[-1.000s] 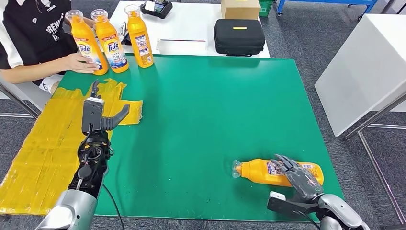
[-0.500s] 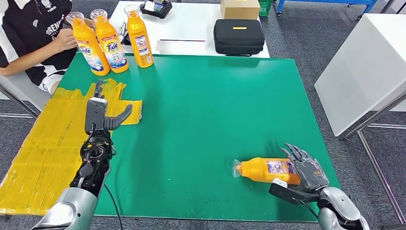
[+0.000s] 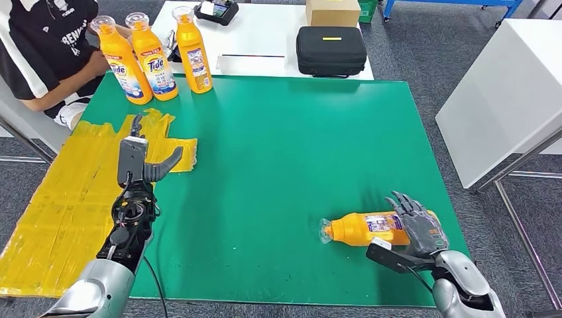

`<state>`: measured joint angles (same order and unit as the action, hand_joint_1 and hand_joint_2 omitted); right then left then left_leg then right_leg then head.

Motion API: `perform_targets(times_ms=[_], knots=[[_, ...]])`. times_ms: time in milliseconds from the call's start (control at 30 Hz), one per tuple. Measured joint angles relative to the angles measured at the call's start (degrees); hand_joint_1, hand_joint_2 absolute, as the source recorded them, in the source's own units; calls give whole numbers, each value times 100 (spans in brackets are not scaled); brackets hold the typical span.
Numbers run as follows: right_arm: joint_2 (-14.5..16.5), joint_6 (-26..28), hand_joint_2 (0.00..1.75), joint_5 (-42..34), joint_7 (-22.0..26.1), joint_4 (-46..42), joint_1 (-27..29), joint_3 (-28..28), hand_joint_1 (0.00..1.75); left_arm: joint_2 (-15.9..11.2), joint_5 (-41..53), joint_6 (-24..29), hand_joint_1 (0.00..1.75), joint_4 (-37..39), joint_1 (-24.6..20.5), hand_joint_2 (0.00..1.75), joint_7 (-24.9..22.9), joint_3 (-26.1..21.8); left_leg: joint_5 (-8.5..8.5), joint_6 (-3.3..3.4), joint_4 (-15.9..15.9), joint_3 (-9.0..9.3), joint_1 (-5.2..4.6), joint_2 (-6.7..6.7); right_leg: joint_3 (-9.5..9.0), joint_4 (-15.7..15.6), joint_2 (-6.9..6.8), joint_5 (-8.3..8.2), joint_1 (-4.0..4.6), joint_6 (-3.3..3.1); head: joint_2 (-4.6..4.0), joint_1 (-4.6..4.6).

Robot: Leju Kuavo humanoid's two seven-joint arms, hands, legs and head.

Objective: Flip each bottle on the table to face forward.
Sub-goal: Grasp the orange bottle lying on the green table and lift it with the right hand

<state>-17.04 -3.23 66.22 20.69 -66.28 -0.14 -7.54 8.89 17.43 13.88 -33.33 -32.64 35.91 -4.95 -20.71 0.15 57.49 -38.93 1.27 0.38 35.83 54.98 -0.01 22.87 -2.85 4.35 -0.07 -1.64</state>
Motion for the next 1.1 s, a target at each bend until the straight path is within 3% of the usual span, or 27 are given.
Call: perform_targets(times_ms=[367, 500, 600, 733, 1100], knots=[[-71, -184, 175, 50, -58, 259, -128, 109, 0, -10, -35, 3, 0, 20, 0, 175, -1, 16, 0, 0, 0, 3, 1, 1, -1, 0, 1, -1, 1, 0, 0, -1], [-130, -304, 175, 260, -657, 776, -544, 328, 0, -26, -119, 22, 0, 83, -1, 175, -65, 85, -12, 1, -1, 57, 2, 12, -27, -7, 5, 15, 1, -10, 0, 1], [-131, -244, 175, 330, -804, 971, -682, 383, 0, -31, -126, 22, 0, 95, -1, 175, -89, 107, -37, 6, -2, 94, 1, 14, -29, -12, 5, 30, 1, 0, 0, 1], [-136, -216, 175, 361, -841, 1124, -751, 425, 171, -39, -150, 17, 0, 115, 4, 175, -91, 132, -44, 13, -3, 130, 1, 15, -61, -17, 5, 35, 1, 2, 0, 1], [-157, -91, 175, 460, -858, 1155, -752, 527, 175, -54, -247, -15, 0, 120, 121, 175, -78, 158, -18, 21, 0, 132, 1, 6, -131, -14, 2, 18, 1, 10, 0, 2]])
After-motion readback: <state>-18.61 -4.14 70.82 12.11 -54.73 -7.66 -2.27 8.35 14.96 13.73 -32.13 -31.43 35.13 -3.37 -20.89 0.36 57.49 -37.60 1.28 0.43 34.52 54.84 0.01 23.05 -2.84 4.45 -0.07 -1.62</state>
